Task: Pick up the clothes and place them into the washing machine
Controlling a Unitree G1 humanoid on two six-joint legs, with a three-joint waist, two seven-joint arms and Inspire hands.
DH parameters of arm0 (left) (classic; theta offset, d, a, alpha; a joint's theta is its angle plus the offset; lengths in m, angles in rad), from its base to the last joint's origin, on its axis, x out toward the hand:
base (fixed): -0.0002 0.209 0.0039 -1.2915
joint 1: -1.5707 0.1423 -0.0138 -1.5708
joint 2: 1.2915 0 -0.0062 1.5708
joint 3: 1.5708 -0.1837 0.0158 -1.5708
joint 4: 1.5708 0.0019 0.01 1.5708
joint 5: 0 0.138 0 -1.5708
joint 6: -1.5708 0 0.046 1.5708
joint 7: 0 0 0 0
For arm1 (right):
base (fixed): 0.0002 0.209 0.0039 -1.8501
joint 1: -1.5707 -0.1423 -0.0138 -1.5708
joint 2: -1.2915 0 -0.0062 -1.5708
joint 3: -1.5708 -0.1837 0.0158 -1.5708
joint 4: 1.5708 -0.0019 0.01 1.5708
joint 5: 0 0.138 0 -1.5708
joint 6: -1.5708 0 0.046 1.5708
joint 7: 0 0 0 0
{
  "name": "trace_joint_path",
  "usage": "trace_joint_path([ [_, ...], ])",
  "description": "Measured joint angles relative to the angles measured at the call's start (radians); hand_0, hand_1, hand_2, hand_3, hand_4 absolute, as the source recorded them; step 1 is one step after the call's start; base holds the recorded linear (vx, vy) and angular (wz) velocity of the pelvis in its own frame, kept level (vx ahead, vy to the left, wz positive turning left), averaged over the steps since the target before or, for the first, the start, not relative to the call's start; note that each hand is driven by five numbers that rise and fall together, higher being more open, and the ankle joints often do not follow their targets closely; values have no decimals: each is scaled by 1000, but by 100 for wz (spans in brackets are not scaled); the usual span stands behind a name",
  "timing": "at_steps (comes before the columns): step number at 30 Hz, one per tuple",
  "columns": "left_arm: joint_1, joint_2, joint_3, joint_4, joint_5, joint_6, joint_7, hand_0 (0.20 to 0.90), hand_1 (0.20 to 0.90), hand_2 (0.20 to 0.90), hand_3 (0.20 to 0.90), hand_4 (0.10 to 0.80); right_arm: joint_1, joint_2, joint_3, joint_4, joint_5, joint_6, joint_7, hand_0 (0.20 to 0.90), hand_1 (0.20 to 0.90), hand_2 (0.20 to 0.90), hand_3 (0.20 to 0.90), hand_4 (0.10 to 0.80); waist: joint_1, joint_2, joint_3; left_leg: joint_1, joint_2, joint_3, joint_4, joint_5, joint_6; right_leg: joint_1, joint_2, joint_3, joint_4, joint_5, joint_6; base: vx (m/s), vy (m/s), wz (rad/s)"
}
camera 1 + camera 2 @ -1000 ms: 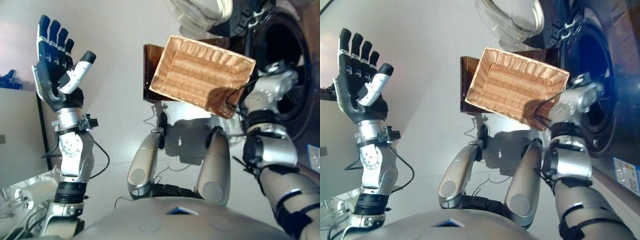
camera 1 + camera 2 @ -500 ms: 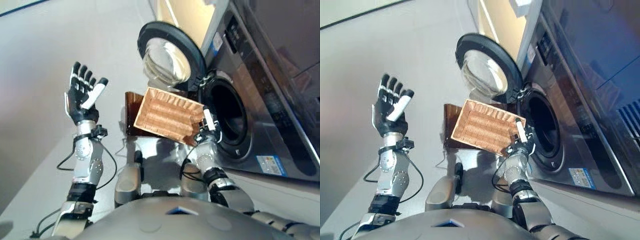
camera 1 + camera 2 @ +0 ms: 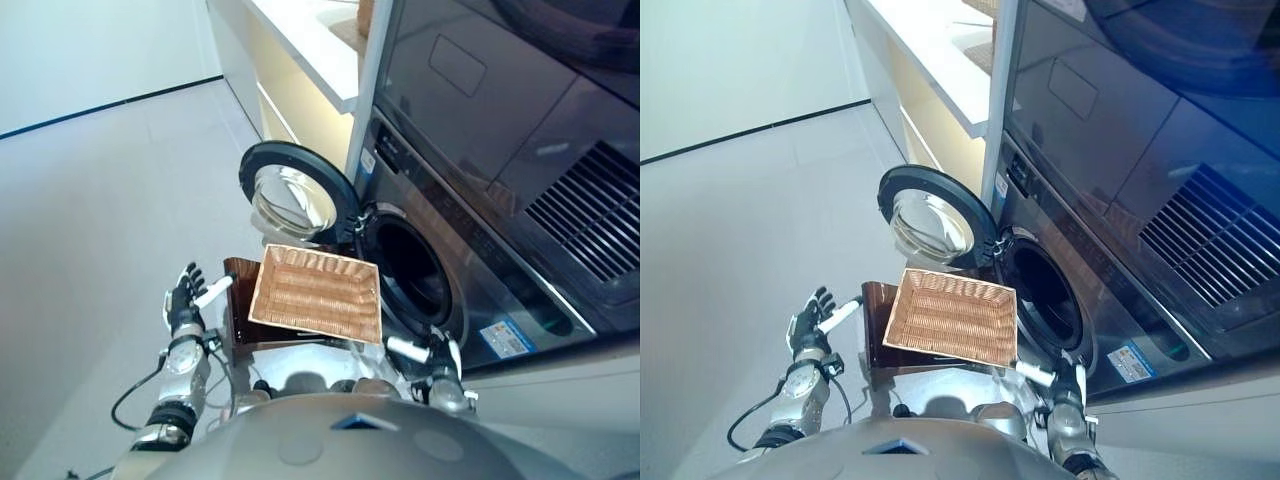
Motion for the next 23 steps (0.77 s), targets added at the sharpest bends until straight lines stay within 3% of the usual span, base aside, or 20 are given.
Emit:
trace_joint_path([
  [5,9,-10,-13,195,64,42,-56,900,900,900,900,800,-4,-2,-64,135,-1,25,7,900,900,900,900,800,1,4,-12,9,9,4,0,-8,2,13,5,2,-13,2,-3,28,-17,-6],
  [9,44,-13,-10,239,149,80,-94,900,900,900,900,800,-7,-8,-69,170,1,29,23,900,900,900,900,800,4,3,-20,9,12,-1,0,-8,2,13,9,2,-12,3,-5,12,-2,2],
  [23,38,7,-47,254,236,92,-99,900,900,900,900,800,-54,-11,-13,168,-11,51,28,900,900,900,900,800,6,2,-32,10,13,-2,0,-6,1,31,15,-1,-41,17,-15,0,0,0],
])
